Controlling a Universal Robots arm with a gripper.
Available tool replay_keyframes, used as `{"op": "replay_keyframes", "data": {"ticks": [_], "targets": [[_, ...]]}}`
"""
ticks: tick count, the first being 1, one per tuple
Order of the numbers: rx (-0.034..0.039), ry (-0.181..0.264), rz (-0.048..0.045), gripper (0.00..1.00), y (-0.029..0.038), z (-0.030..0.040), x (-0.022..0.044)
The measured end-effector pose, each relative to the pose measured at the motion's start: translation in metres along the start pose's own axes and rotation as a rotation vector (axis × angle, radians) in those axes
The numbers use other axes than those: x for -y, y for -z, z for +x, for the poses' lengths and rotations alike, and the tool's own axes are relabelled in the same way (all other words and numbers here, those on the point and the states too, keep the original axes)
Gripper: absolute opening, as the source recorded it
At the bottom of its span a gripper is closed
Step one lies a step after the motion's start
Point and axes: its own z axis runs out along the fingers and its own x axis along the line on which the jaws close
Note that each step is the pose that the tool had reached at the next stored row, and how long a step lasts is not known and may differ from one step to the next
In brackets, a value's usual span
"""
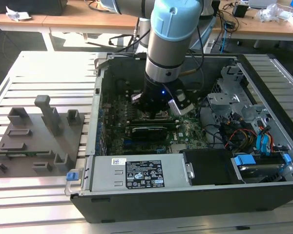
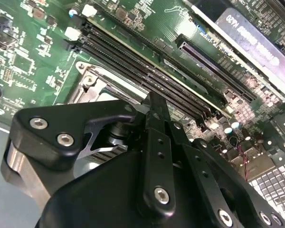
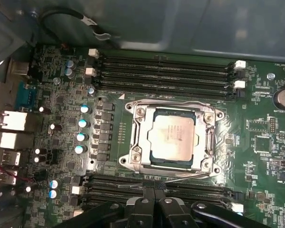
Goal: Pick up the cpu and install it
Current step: 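Install the second cpu locking lever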
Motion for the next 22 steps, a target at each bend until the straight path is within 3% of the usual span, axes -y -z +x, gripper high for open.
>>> {"op": "replay_keyframes", "data": {"ticks": [4, 14, 22], "targets": [[0.0001, 0.0, -0.0001, 0.11, -0.0025, 0.0018, 0.0001], [0.0001, 0.0, -0.0001, 0.11, -0.0091, 0.0188, -0.0022], [0.0001, 0.0, 0.0, 0.11, -0.0134, 0.0281, -0.0051]]}}
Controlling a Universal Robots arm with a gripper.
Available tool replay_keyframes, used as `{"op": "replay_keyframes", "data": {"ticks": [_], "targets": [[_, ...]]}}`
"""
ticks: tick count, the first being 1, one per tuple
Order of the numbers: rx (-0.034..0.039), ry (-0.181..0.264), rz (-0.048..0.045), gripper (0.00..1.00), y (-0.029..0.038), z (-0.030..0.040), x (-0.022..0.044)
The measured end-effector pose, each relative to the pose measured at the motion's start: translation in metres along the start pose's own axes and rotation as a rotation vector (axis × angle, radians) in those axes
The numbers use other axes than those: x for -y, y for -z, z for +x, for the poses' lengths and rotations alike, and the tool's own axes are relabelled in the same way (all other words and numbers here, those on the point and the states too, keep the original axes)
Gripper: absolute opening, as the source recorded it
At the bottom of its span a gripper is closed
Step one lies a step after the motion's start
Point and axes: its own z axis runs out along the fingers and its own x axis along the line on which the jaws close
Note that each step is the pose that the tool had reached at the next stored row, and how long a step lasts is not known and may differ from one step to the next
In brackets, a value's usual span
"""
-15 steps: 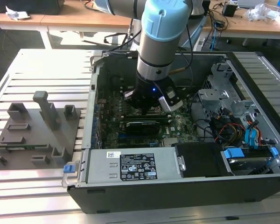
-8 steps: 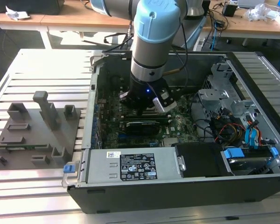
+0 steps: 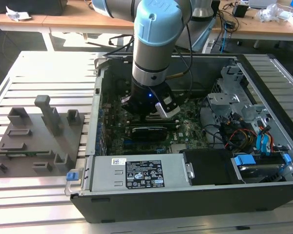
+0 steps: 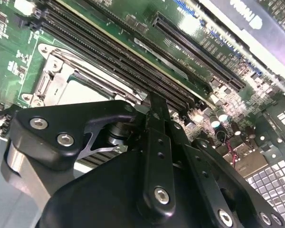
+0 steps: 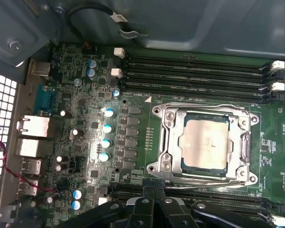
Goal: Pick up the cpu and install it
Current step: 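Install the second cpu locking lever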
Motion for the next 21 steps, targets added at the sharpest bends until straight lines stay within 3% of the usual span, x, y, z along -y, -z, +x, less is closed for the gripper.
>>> {"op": "replay_keyframes", "data": {"ticks": [7, 16, 21], "targets": [[0.0001, 0.0, -0.0002, 0.11, -0.0067, 0.0, -0.0087], [0.0013, 0.001, 0.0002, 0.11, -0.0097, 0.0013, -0.0088], [0.0014, 0.001, -0.0001, 0.11, -0.0088, 0.0019, -0.0032]]}}
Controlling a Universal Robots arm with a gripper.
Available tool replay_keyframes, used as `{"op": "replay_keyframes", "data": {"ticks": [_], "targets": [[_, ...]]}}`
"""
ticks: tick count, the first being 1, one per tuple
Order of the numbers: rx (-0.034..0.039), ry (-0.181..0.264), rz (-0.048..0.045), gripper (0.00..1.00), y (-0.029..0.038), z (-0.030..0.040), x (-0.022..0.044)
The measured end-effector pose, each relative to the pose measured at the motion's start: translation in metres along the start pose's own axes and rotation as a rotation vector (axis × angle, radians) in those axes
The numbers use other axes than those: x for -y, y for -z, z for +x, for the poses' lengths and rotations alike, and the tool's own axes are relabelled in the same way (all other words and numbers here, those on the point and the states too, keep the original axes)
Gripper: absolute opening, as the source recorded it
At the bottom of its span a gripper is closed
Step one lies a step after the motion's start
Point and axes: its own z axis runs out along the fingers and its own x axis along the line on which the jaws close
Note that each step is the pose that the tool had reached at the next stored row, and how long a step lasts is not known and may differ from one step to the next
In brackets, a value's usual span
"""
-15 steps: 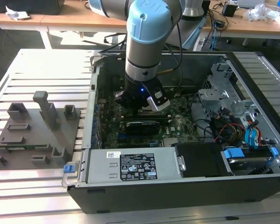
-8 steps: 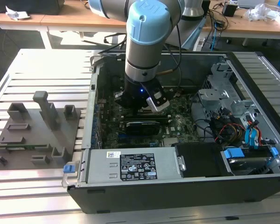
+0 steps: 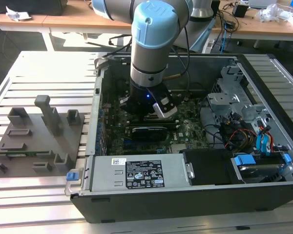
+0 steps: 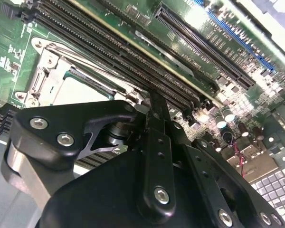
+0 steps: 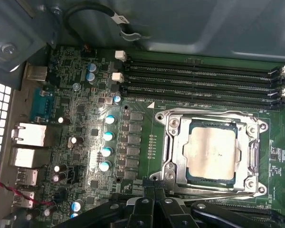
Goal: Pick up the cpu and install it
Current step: 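Install the second cpu locking lever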
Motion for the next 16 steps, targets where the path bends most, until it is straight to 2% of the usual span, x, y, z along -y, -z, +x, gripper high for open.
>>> {"op": "replay_keyframes", "data": {"ticks": [16], "targets": [[0.0004, 0.0, -0.0045, 0.11, 0.0012, 0.0004, 0.0089]]}}
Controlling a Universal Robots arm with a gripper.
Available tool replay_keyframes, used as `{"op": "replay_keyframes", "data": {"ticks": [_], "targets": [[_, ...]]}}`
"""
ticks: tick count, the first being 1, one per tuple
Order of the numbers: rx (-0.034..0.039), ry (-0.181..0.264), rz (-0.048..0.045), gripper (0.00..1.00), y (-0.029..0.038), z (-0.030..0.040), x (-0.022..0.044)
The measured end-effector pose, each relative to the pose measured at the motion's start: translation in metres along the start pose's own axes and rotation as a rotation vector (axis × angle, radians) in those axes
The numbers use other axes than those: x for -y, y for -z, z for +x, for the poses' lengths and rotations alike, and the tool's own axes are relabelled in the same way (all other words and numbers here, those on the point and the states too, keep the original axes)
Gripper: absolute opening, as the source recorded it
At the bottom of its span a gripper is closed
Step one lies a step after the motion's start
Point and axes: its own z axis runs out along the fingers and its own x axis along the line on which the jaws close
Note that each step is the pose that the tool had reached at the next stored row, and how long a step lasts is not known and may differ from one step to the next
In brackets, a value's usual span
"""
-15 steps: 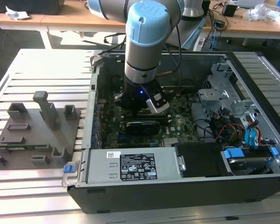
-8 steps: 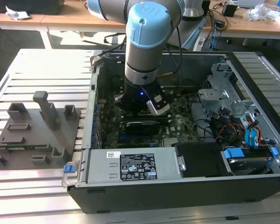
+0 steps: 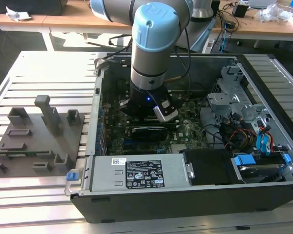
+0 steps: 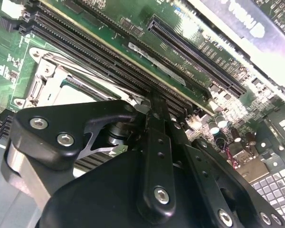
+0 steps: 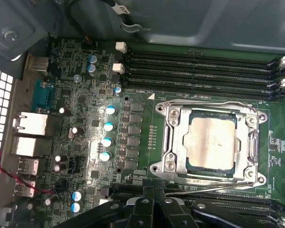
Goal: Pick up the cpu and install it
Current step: 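Install the second cpu locking lever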
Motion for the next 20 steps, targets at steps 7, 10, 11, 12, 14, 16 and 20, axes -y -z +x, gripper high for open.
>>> {"op": "replay_keyframes", "data": {"ticks": [7, 10, 11, 12, 14, 16, 20], "targets": [[0.0002, 0.0, -0.0011, 0.11, 0.0006, 0.0003, 0.003], [0.0002, 0.0, -0.0011, 0.11, 0.0069, 0.0004, 0.0021], [0.0003, 0.0, -0.0014, 0.11, 0.0076, 0.0004, 0.0019], [0.0002, 0.0, -0.0014, 0.11, 0.0076, 0.0003, 0.002], [0.0, 0.0, -0.0016, 0.11, 0.0078, 0.0001, 0.002], [-0.0004, 0.0, -0.0104, 0.11, 0.0077, 0.0, 0.0022], [-0.0022, 0.0, -0.0237, 0.11, 0.0053, -0.0001, 0.0029]]}}
